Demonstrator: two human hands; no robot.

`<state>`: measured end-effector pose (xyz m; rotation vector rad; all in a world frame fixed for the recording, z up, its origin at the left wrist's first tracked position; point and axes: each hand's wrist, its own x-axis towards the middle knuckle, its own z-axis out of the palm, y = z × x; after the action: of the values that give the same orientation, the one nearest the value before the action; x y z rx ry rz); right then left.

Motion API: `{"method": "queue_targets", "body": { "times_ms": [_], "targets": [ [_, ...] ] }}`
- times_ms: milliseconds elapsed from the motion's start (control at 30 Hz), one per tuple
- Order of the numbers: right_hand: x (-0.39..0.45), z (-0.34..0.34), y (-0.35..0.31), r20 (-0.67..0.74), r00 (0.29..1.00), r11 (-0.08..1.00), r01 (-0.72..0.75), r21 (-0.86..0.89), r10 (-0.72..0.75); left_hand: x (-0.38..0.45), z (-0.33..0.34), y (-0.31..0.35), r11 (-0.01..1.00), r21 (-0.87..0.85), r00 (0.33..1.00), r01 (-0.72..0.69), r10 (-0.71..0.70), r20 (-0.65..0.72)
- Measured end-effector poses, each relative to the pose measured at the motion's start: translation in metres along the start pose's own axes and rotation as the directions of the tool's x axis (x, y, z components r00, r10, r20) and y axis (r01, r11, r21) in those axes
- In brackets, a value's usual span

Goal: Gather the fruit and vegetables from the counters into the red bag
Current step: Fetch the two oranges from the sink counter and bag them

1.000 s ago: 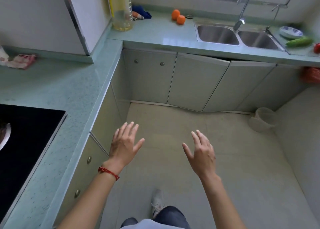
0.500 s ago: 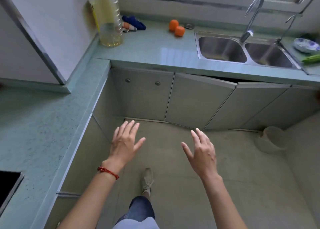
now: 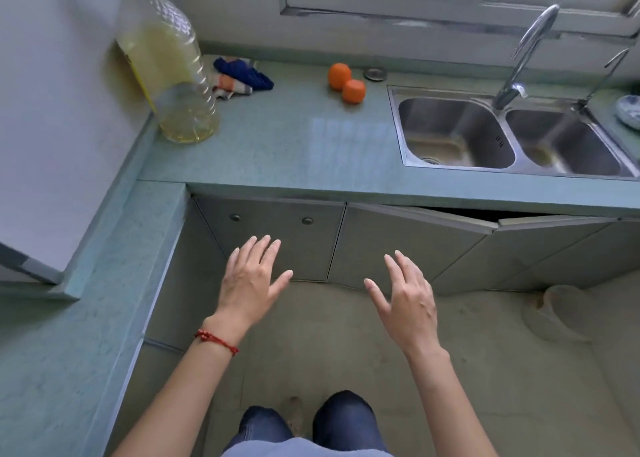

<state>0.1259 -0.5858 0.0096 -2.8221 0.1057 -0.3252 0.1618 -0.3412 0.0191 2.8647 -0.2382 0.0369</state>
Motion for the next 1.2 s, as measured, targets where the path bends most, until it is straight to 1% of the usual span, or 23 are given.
{"method": "queue_targets", "body": {
  "times_ms": [167, 267, 333, 533, 600, 833, 1033, 1200],
  "targets": [
    [0.073, 0.017, 0.011, 0.02, 1.0, 1.0, -0.003, 0.01, 0.003, 0.075, 0.011, -0.001, 1.0, 0.007, 1.0, -0.007, 0.007, -0.004],
    [0.126, 0.029, 0.026, 0.018, 1.0, 1.0, 0.008, 0.029, -0.008, 0.127, 0.017, 0.006, 1.0, -0.002, 1.0, -0.002, 0.002, 0.001],
    [0.166, 0.037, 0.04, 0.031, 0.999, 0.999, 0.006, 0.051, -0.008, 0.164, 0.022, 0.011, 1.0, 0.021, 1.0, -0.006, 0.006, -0.007],
    [0.269, 0.042, 0.06, 0.032, 0.999, 0.998, 0.026, 0.062, -0.028, 0.255, 0.023, 0.025, 0.999, 0.05, 0.999, 0.02, -0.021, 0.035],
    [0.302, 0.045, 0.067, 0.056, 0.998, 0.998, 0.029, 0.059, -0.033, 0.284, 0.023, 0.026, 0.999, 0.037, 0.999, 0.029, -0.031, 0.038],
    [0.383, 0.062, 0.064, 0.104, 0.994, 0.994, 0.013, 0.109, -0.025, 0.368, 0.024, 0.023, 0.999, 0.001, 0.998, 0.05, -0.05, 0.048],
    [0.437, 0.081, 0.051, 0.113, 0.992, 0.98, -0.079, 0.181, 0.059, 0.445, 0.031, 0.008, 0.996, -0.085, 0.997, 0.003, 0.003, 0.073],
    [0.475, 0.094, 0.039, 0.197, 0.966, 0.917, -0.224, 0.329, 0.165, 0.509, 0.038, -0.006, 0.971, -0.237, 0.996, 0.029, -0.008, 0.089]
  ]
}}
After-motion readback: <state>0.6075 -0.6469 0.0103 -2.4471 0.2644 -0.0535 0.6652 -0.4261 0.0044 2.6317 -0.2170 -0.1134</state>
